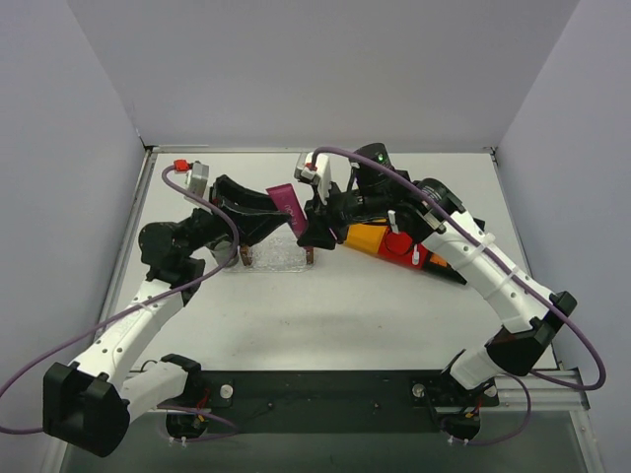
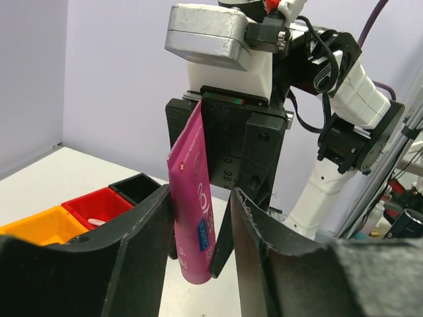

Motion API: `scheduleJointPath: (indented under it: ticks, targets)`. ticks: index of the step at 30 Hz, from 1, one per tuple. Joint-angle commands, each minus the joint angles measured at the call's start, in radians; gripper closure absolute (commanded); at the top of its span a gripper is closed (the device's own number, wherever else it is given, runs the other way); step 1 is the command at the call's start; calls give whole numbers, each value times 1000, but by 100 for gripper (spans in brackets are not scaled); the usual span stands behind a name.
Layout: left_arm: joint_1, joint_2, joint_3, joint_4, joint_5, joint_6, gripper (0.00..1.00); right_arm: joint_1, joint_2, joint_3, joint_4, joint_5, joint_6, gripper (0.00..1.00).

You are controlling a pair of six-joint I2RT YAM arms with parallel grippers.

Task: Prepare toiletry sets of a toothbrush and toothpaste on the tray

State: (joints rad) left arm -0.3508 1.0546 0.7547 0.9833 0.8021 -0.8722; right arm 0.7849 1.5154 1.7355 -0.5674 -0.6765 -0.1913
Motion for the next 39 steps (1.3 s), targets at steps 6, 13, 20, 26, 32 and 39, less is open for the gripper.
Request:
scheduleJointPath:
  ticks: [6,13,20,26,32,39]
  targets:
    - [4,-24,176,-302,149,226,44,4,-58,-13,-23,25,-48,100]
    - [4,-7,256,-440,190,337,48,16,-60,-25,-40,25,-69,100]
    - [3,7,298,-552,221,418,73,20,-61,-25,-54,26,-83,100]
    - [1,18,310,-601,243,455,100,28,-55,-21,-66,40,-97,100]
    - [3,-16,291,-679,237,554,100,28,-66,-25,-74,81,-102,97]
    - [12,-44,259,-787,57,694,100,8,-93,-28,-72,143,-92,60]
